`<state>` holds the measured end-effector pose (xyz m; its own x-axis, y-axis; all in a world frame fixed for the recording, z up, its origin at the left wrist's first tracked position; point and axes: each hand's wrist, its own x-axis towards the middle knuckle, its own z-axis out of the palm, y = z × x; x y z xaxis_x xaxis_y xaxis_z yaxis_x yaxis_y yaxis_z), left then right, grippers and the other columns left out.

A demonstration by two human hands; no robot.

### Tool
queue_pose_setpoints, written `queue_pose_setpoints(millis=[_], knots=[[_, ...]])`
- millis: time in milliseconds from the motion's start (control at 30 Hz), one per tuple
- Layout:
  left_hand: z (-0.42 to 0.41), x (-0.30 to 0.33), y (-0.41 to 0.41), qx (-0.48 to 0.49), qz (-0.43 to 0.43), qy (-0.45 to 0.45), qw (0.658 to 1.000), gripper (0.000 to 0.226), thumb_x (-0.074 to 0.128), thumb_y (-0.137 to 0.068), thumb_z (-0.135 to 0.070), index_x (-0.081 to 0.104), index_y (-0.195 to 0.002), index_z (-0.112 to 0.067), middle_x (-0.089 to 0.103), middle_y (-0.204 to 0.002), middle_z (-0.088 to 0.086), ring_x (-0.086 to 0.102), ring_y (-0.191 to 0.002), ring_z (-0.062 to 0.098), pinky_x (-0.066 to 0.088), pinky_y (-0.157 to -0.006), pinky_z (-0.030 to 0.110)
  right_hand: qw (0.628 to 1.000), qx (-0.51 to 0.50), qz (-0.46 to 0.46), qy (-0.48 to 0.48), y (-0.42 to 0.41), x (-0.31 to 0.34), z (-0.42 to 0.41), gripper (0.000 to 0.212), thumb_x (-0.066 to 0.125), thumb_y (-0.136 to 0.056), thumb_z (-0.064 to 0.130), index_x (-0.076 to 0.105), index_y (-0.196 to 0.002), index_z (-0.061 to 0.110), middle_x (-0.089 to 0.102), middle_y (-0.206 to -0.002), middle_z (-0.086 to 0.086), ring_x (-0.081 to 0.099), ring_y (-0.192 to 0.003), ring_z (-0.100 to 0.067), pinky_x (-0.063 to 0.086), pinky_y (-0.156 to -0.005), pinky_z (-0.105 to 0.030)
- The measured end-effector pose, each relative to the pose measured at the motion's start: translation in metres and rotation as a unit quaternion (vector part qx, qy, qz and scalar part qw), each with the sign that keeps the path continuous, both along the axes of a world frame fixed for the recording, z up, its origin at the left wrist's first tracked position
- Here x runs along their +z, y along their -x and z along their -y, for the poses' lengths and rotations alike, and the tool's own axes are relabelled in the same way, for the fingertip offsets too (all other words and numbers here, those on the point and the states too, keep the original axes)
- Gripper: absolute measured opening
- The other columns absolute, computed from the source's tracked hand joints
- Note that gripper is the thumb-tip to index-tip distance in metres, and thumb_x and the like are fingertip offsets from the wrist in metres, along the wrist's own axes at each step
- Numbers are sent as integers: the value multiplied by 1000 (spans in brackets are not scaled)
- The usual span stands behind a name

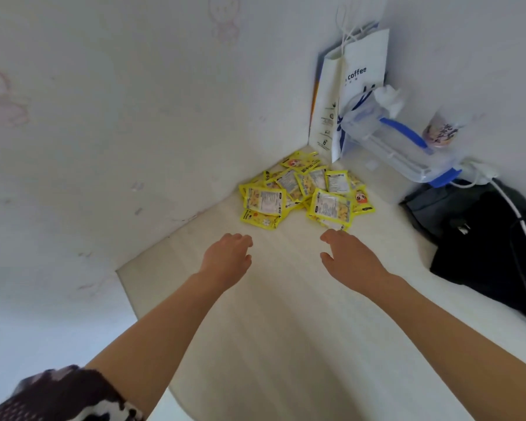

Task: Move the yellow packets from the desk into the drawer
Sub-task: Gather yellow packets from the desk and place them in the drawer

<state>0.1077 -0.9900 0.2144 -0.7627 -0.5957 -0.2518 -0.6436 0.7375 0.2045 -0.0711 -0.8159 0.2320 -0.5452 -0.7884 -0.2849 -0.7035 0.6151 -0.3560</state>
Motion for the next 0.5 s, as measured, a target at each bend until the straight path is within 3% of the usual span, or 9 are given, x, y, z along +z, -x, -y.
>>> queue_pose_setpoints(millis=[367,500], knots=[[60,-30,79,-64,52,48,995,38,50,-89,-15,51,-127,-12,52,-136,5,37,-133,22,41,-98,35,999,6,-3,-47,86,-33,55,37,50,-92,20,44,-127,8,49,-124,-11,51,-114,-31,45,-87,-38],[71,-48,103,-75,54,55,994,54,48,-90,-9,38,-143,-14,32,-154,4,19,-146,23,28,-111,36,997,15,-18,-70,110,-52,72,48,53,-93,25,38,-135,5,44,-130,-15,51,-115,-33,45,-91,-39]])
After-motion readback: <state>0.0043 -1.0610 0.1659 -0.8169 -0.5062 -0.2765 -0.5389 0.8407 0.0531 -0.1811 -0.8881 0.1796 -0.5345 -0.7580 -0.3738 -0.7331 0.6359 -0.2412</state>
